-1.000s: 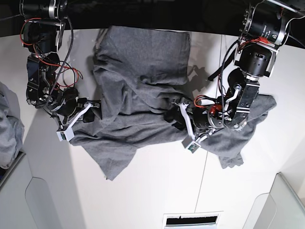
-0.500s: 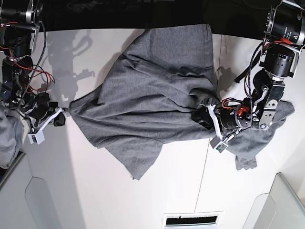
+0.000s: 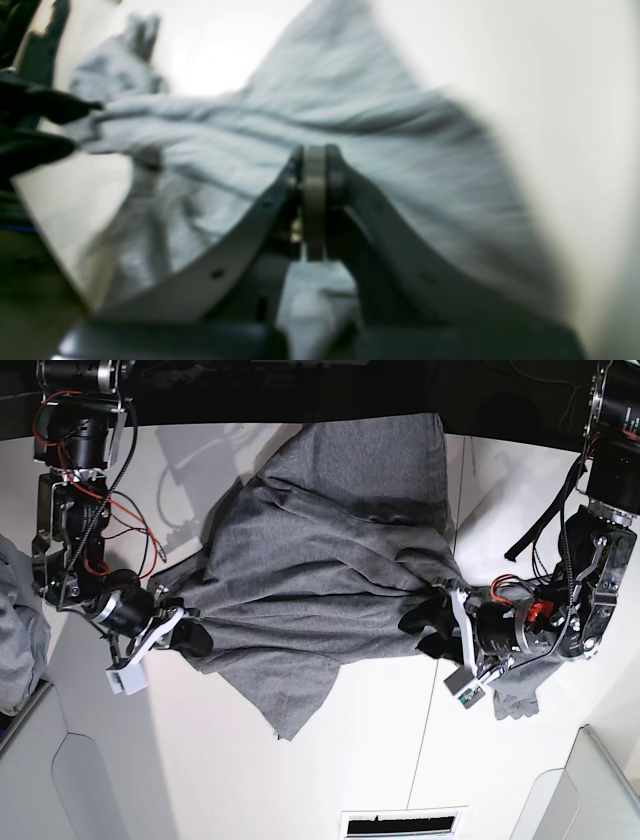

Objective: Layout the t-shirt on the table in an organized manner, then fold the t-shirt properly
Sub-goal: 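Pull the grippers apart to spread the shirt across the table, then drag the shirt with both grippers, right gripper pulling its end away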

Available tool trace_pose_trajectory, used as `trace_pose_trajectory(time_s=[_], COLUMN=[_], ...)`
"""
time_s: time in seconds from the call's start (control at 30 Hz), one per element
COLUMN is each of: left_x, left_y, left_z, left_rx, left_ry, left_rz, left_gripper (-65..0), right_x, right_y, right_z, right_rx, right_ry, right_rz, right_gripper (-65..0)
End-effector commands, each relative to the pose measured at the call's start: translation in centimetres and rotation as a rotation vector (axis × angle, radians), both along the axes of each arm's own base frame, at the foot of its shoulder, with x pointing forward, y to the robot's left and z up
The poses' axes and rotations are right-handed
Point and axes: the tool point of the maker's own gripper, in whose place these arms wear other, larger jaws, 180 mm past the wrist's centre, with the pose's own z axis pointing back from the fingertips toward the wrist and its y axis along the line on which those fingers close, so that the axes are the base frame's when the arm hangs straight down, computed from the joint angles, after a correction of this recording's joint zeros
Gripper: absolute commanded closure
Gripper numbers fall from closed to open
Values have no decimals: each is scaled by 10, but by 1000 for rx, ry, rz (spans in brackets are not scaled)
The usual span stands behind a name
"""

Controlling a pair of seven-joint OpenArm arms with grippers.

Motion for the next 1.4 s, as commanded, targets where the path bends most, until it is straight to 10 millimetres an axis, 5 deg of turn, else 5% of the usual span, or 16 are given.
trace_pose_trajectory(time_s=[0.0, 0.17, 0.33, 0.47, 0.7, 0.93, 1.17, 1.37], left_x=[3, -23, -34, -35, -51, -51, -47, -40], left_y=[0, 9, 16, 17, 10, 11, 13, 22], left_z=[10, -15, -32, -34, -36, -34, -32, -27], left_rx=[-16, 4, 48, 56, 17, 11, 9, 13], left_ry=[-28, 27, 21, 33, 126, 127, 117, 97], left_rz=[-10, -3, 17, 23, -11, -9, 3, 30], left_gripper=[-330, -279, -279, -280, -279, -279, -279, -279], right_x=[9, 1, -31, -51, -62, -49, -9, 20], right_y=[0, 37, 80, 90, 17, -58, -129, -117], right_z=[12, -1, -36, -65, -101, -94, -49, 9], right_rx=[5, -8, -100, -202, -350, -451, -423, -131], right_ry=[-46, -45, 33, 87, 182, 179, 102, -21], right_rz=[-5, 34, 209, 305, 268, 167, -40, -132], right_gripper=[0, 0, 0, 0, 0, 0, 0, 0])
